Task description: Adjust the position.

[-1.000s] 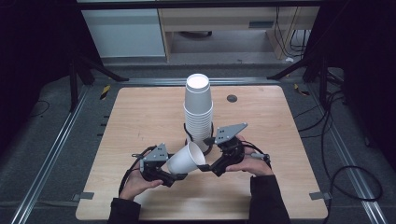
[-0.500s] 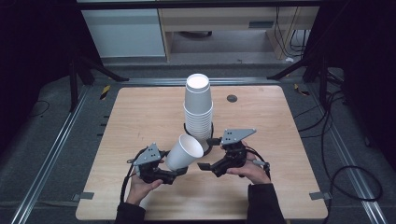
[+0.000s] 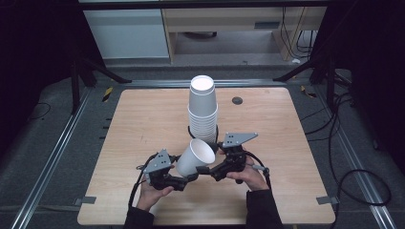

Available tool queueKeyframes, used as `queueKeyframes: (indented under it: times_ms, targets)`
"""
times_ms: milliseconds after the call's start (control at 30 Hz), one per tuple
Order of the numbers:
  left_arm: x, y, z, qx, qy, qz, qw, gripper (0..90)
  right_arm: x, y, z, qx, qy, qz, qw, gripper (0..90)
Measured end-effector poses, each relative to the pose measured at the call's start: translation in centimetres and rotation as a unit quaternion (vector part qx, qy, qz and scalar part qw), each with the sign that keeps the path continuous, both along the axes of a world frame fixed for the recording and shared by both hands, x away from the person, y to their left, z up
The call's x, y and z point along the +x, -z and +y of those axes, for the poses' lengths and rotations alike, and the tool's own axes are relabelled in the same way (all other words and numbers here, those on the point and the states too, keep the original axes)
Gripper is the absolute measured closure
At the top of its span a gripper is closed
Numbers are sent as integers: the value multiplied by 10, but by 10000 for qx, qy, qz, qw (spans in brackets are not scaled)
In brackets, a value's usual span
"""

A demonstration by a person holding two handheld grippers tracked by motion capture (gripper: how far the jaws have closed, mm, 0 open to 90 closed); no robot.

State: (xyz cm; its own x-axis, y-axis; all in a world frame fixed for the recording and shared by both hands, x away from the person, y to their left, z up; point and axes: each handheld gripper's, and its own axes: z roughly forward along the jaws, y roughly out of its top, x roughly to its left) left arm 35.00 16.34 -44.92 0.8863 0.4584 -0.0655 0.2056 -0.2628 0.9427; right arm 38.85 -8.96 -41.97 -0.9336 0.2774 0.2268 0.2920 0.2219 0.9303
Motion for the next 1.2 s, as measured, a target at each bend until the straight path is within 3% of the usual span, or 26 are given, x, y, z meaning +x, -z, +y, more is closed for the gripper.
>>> queueKeyframes:
  times_ms: [500, 633, 1067, 1200]
  targets:
    - [-4, -1, -9, 137, 102, -80, 9998, 237, 0, 3, 14, 43, -167, 84, 9998, 49]
    - [-4, -2, -9, 170, 136, -119, 9997, 236, -2, 2, 12, 133, -234, 105, 9996, 107]
    - [-5, -2, -6, 193, 136, -191, 9995, 226, -3, 4, 12, 191, -237, 100, 9995, 130]
    - [-7, -3, -3, 315, 65, -183, 9993, 192, -4, 2, 10, 177, -219, 56, 9996, 130]
